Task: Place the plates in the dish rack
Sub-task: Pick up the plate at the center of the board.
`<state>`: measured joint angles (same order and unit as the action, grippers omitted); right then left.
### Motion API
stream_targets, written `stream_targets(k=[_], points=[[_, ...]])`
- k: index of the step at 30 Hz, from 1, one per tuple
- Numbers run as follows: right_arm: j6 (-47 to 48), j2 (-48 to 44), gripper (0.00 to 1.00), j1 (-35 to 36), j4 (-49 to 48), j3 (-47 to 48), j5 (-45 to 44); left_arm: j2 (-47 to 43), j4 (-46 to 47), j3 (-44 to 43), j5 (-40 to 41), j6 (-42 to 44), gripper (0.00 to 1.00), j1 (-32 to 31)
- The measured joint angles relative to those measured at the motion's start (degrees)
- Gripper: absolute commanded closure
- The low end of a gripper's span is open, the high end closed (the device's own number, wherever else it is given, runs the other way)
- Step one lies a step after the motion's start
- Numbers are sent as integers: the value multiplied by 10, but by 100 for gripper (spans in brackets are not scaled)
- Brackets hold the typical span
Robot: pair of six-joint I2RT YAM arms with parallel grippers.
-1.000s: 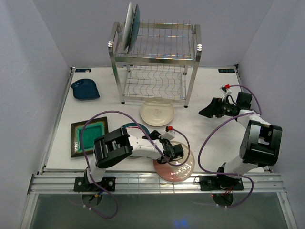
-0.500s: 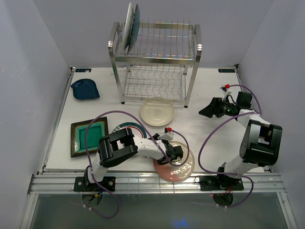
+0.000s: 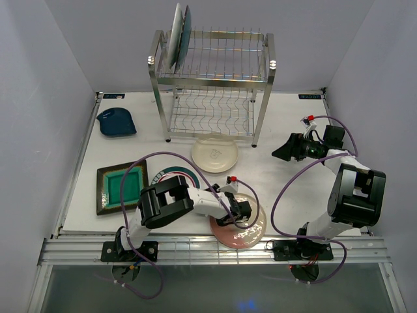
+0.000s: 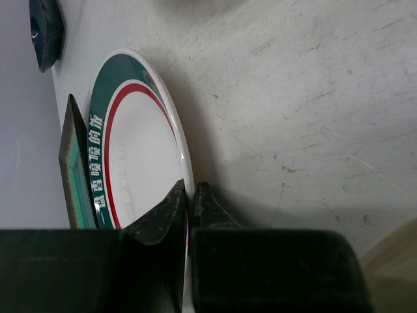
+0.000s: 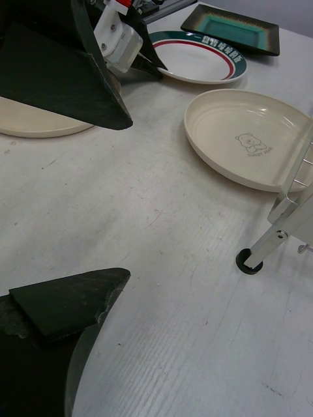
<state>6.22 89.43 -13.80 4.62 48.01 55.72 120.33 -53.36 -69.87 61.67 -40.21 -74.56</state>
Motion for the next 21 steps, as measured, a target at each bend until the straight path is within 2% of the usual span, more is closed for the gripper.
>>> stream_targets(k=[8,14,21], points=[[0,0,7,0,0,0,0,-4,-14,-21,-3,-12,100,-12],[0,0,7,0,0,0,0,-16,-37,-95,-21,-28,100,-22],[0,0,7,0,0,0,0,-118,-36,-125,-49,-45,100,-44]])
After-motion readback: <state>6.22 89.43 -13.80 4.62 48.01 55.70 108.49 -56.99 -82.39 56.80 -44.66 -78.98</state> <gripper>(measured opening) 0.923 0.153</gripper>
